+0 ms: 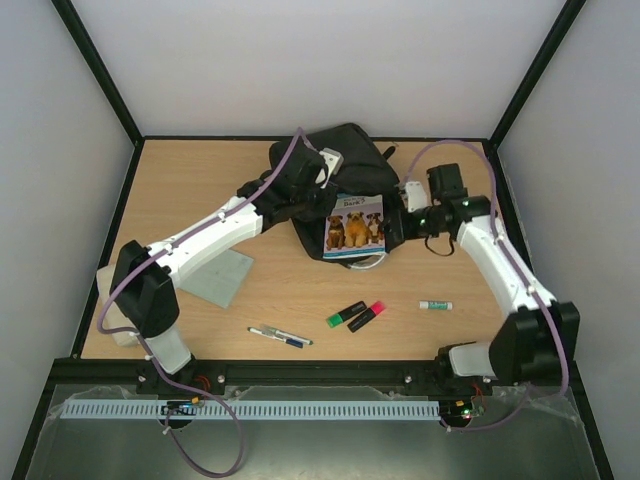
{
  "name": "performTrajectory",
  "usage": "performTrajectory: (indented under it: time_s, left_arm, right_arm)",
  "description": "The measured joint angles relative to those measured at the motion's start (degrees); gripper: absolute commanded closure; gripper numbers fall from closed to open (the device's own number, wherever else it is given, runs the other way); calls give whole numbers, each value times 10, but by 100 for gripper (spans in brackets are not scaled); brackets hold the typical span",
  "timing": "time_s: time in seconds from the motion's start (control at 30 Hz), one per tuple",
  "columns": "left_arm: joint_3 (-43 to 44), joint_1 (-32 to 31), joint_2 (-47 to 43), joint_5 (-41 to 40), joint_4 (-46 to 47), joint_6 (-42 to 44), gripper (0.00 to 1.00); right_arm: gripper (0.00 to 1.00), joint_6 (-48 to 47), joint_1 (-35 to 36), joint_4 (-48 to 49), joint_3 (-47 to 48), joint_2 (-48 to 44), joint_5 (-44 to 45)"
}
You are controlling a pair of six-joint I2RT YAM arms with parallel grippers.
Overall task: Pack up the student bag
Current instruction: Place the book in the student bag.
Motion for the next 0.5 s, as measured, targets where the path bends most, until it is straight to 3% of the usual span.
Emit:
performTrajectory:
  time_s: [0.13, 0.23, 0.5]
  left_arm:
    - [0, 0, 0, 6, -4, 4, 98]
    - [0, 3, 0, 13, -10, 9, 98]
    - [0, 5, -4, 31, -27, 20, 98]
  right_arm:
    - [60, -110, 107, 0, -48, -92, 68]
    - [59, -201, 179, 4, -85, -147, 125]
    - [51, -373, 246, 48, -140, -134, 270]
